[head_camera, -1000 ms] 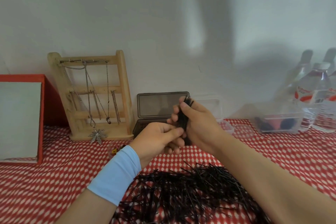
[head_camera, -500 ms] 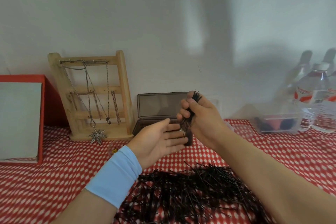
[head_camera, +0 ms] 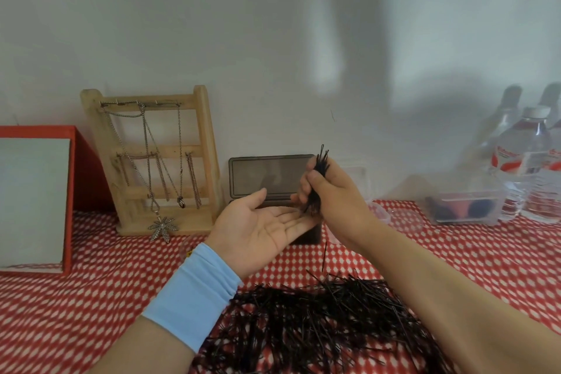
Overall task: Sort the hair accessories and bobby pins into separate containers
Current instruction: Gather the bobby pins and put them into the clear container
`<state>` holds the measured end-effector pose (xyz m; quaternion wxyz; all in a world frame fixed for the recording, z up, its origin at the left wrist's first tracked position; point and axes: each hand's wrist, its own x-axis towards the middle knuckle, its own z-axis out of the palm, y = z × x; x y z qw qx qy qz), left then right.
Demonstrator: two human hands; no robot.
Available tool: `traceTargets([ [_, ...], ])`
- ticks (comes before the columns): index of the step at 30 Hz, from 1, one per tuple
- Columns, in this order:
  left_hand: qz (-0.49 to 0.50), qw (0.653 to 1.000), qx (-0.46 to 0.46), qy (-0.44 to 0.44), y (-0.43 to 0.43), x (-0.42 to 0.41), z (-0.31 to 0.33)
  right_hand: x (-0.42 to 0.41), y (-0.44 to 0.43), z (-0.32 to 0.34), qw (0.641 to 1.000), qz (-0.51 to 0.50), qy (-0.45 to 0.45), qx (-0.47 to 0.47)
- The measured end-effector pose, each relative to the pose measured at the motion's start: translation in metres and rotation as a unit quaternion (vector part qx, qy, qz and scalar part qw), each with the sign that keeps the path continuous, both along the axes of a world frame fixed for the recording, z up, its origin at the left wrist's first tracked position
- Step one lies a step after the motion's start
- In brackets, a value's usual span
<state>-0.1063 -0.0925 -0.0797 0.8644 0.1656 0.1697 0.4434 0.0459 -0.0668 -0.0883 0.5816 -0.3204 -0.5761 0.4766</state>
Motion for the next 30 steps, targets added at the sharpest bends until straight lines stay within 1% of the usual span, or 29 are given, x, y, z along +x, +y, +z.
traceTargets([
  [2,-0.004,1.0,0.004,-0.011,0.001,-0.001,0.001,0.002,-0.001,0.0,0.999,0.017,-0.036,0.01],
  [3,-0.015,1.0,0.012,0.002,0.0,-0.002,0.002,0.003,0.0,0.0,0.998,0.031,-0.05,0.01],
  [4,-0.034,0.998,0.026,0.04,-0.001,-0.003,0.003,0.004,-0.001,0.001,0.998,0.047,-0.052,0.004],
  [5,-0.06,0.991,0.046,0.106,-0.001,-0.004,0.003,0.005,0.0,0.002,0.997,0.059,-0.047,-0.006],
  [6,-0.082,0.975,0.07,0.196,-0.002,-0.004,0.004,0.007,0.002,0.004,0.997,0.068,-0.036,-0.018],
  [7,-0.084,0.947,0.096,0.295,-0.003,-0.005,0.007,0.009,0.003,0.006,0.996,0.079,-0.026,-0.032],
  [8,-0.059,0.91,0.129,0.389,-0.003,-0.004,0.009,0.013,0.005,0.006,0.994,0.093,-0.02,-0.05],
  [9,-0.01,0.868,0.169,0.466,-0.001,-0.004,0.011,0.017,0.007,0.007,0.991,0.11,-0.022,-0.068],
  [10,0.058,0.819,0.217,0.528,0.003,-0.004,0.014,0.021,0.01,0.006,0.988,0.127,-0.036,-0.086],
  [11,0.129,0.765,0.274,0.568,0.007,-0.003,0.018,0.025,0.011,0.006,0.983,0.143,-0.059,-0.1],
  [12,0.176,0.72,0.331,0.584,0.012,-0.001,0.023,0.028,0.012,0.005,0.978,0.156,-0.086,-0.108],
  [13,0.188,0.689,0.383,0.586,0.018,0.002,0.026,0.03,0.013,0.006,0.974,0.165,-0.109,-0.111],
  [14,0.169,0.674,0.421,0.583,0.023,0.007,0.027,0.033,0.012,0.007,0.971,0.17,-0.128,-0.111],
  [16,0.118,0.65,0.461,0.592,0.033,0.017,0.028,0.041,0.012,0.012,0.967,0.161,-0.16,-0.114],
  [17,0.107,0.634,0.477,0.599,0.037,0.021,0.029,0.047,0.013,0.015,0.965,0.143,-0.189,-0.111],
  [18,0.107,0.621,0.488,0.604,0.04,0.025,0.03,0.053,0.016,0.019,0.959,0.111,-0.241,-0.101],
  [19,0.113,0.62,0.49,0.603,0.043,0.028,0.031,0.06,0.022,0.022,0.943,0.068,-0.316,-0.082],
  [20,0.124,0.623,0.481,0.604,0.046,0.031,0.032,0.066,0.027,0.026,0.914,0.024,-0.402,-0.055],
  [22,0.134,0.621,0.466,0.616,0.056,0.038,0.031,0.077,0.04,0.031,0.83,-0.028,-0.557,-0.011],
  [23,0.13,0.611,0.469,0.624,0.06,0.042,0.03,0.08,0.045,0.033,0.789,-0.027,-0.614,-0.003],
  [25,0.107,0.579,0.482,0.649,0.066,0.051,0.024,0.08,0.051,0.03,0.726,-0.009,-0.688,-0.012],
  [27,0.076,0.538,0.496,0.678,0.068,0.06,0.017,0.078,0.056,0.02,0.682,0.001,-0.731,-0.026],
  [28,0.063,0.522,0.5,0.688,0.07,0.062,0.013,0.077,0.059,0.015,0.666,0.001,-0.745,-0.03],
  [29,0.053,0.511,0.502,0.696,0.072,0.064,0.008,0.078,0.061,0.012,0.658,0.007,-0.753,-0.031],
  [30,0.046,0.499,0.504,0.704,0.073,0.065,0.004,0.08,0.062,0.011,0.657,0.019,-0.753,-0.03],
])
